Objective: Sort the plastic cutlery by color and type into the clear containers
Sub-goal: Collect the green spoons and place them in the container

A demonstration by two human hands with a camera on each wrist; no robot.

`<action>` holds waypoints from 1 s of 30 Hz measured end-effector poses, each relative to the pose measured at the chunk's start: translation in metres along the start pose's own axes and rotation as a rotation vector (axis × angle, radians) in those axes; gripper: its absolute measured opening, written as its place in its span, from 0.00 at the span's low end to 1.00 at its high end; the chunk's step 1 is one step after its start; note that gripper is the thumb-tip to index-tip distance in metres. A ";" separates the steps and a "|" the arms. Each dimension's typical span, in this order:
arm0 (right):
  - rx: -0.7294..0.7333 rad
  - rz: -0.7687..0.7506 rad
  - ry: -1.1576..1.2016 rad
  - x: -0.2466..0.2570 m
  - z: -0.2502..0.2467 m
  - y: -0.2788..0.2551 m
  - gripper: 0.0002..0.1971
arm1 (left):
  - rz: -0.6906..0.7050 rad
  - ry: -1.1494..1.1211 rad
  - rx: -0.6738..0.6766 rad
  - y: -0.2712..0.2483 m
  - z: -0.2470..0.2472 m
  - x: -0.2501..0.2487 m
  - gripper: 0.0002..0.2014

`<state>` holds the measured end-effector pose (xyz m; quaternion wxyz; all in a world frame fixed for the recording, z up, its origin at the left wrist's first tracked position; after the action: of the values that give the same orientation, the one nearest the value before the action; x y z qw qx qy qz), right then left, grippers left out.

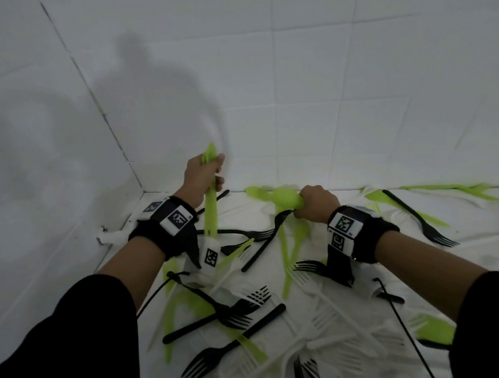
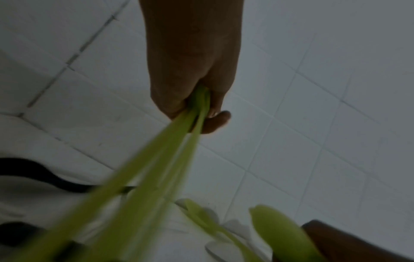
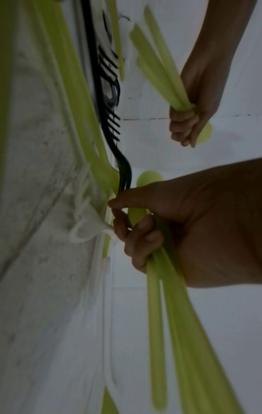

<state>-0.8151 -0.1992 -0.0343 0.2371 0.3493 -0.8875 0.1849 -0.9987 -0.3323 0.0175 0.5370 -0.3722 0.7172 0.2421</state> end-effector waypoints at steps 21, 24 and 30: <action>-0.256 -0.086 0.412 -0.024 -0.050 -0.011 0.11 | -0.029 1.011 0.167 0.024 0.091 0.032 0.29; -0.147 -0.052 0.265 -0.030 -0.041 -0.009 0.11 | -0.106 0.860 0.171 0.027 0.087 0.039 0.25; 0.033 0.026 0.058 -0.046 -0.024 -0.009 0.17 | -0.078 0.294 0.055 0.015 0.050 0.006 0.07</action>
<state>-0.7720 -0.1689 -0.0381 0.2544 0.3362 -0.8815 0.2128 -0.9823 -0.2875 -0.0041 0.4451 -0.4166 0.7794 0.1441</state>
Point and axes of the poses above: each hand's wrist, its own y-axis towards the middle knuckle, its own z-axis out of the palm, x = y × z, the point moved 5 cm from there along y, towards the middle knuckle, and after that the axes turned 11 degrees about y, right-handed, at the moved point
